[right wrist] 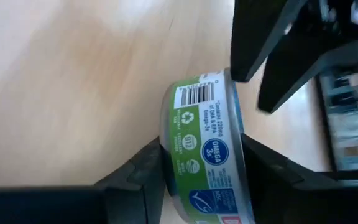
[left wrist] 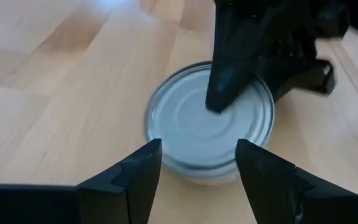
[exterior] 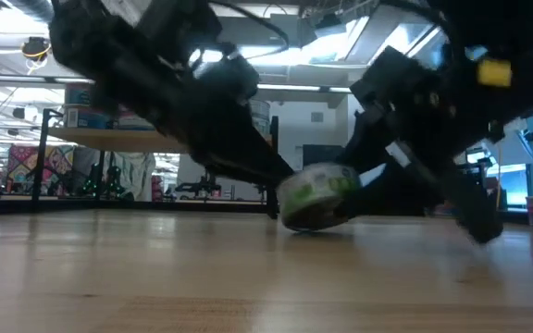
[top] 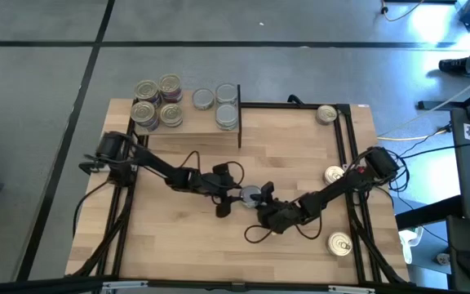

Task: Stack canned seafood by type on shelf
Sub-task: Stack the green tuna can on top of the green tuna can on the shelf

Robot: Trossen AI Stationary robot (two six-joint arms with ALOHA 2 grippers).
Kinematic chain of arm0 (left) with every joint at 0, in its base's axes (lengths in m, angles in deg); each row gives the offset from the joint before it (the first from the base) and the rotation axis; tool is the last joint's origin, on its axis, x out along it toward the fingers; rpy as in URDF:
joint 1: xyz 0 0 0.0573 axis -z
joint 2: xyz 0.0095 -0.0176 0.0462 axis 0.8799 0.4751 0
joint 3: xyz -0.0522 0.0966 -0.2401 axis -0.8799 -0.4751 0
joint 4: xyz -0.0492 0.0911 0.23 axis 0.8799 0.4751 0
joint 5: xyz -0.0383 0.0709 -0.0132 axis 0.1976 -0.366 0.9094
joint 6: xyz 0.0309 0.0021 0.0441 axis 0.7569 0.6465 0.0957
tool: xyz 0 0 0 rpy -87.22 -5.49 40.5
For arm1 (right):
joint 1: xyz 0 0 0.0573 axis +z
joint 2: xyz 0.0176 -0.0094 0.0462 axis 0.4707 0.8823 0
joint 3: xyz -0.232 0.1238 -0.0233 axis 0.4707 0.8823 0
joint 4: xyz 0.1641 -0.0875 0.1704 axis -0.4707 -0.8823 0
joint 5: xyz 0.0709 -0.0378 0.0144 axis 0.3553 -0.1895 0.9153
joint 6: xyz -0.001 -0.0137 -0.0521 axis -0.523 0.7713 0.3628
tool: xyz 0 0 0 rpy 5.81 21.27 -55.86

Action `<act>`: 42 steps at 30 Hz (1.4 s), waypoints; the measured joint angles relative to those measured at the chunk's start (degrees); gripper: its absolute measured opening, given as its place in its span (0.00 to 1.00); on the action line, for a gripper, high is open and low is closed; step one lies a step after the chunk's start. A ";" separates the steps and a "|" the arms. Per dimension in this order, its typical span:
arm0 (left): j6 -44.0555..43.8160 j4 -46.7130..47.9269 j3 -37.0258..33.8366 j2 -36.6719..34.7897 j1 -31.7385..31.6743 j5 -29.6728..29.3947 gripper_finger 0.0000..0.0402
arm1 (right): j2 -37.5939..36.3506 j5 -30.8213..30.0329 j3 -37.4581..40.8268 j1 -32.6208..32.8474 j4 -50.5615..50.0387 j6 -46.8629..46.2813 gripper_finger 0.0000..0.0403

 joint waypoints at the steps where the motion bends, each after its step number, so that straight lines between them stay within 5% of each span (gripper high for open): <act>1: -0.26 2.83 -0.01 -1.90 0.35 -0.12 0.52 | -1.01 1.17 0.02 -0.08 -0.19 -1.43 0.41; 3: -0.63 11.15 -0.34 -6.27 1.61 -0.39 0.52 | -3.38 0.77 0.38 -0.20 -1.51 -4.15 0.33; 11: -6.72 30.85 -3.78 -20.98 11.26 -13.70 0.52 | -11.36 0.89 -0.78 -0.25 -1.55 -7.42 0.35; 21: -20.08 27.39 -14.64 -29.49 24.13 -27.62 0.52 | -11.42 1.87 -13.72 -3.97 -10.69 -1.41 0.35; 30: -27.02 27.78 -17.31 -29.86 30.11 -31.95 0.52 | -10.00 2.16 -22.75 -9.95 -10.74 7.49 0.35; 42: -27.16 27.47 -17.31 -29.79 31.77 -32.80 0.52 | 0.63 3.60 -38.52 -19.59 -10.75 21.23 0.35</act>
